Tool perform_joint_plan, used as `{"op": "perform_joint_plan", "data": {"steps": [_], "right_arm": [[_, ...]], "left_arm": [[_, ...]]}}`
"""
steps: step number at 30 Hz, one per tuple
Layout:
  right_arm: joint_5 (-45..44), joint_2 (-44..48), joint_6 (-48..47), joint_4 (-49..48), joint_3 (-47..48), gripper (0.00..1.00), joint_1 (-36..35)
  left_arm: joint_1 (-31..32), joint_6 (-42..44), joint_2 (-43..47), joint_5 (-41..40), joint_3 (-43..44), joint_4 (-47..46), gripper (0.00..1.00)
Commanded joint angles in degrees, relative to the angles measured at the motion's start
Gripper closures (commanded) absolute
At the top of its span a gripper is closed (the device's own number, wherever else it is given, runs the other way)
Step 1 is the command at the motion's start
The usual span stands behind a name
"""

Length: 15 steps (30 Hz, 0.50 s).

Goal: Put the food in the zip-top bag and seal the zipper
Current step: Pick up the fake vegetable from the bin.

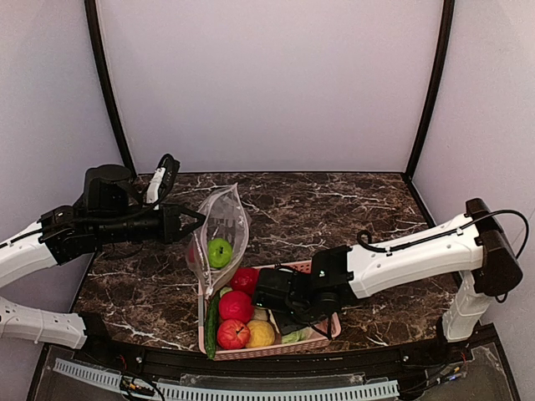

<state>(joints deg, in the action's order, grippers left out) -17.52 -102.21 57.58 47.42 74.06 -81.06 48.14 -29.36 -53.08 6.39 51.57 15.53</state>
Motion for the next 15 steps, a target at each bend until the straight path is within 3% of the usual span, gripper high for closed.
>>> {"op": "perform_joint_plan", "data": {"steps": [1,15], "right_arm": [[-1.9,1.5,0.5,2.4,-1.0,0.74,0.1],[1.1,16.6,-4.3,-2.4,-4.4,0.82,-0.1]], "left_arm": [[-0.2,-0.3,0.7,-0.3,-0.5,0.4,0.99],[-0.3,-0.2,0.8,-0.3,-0.5,0.4,0.99]]}}
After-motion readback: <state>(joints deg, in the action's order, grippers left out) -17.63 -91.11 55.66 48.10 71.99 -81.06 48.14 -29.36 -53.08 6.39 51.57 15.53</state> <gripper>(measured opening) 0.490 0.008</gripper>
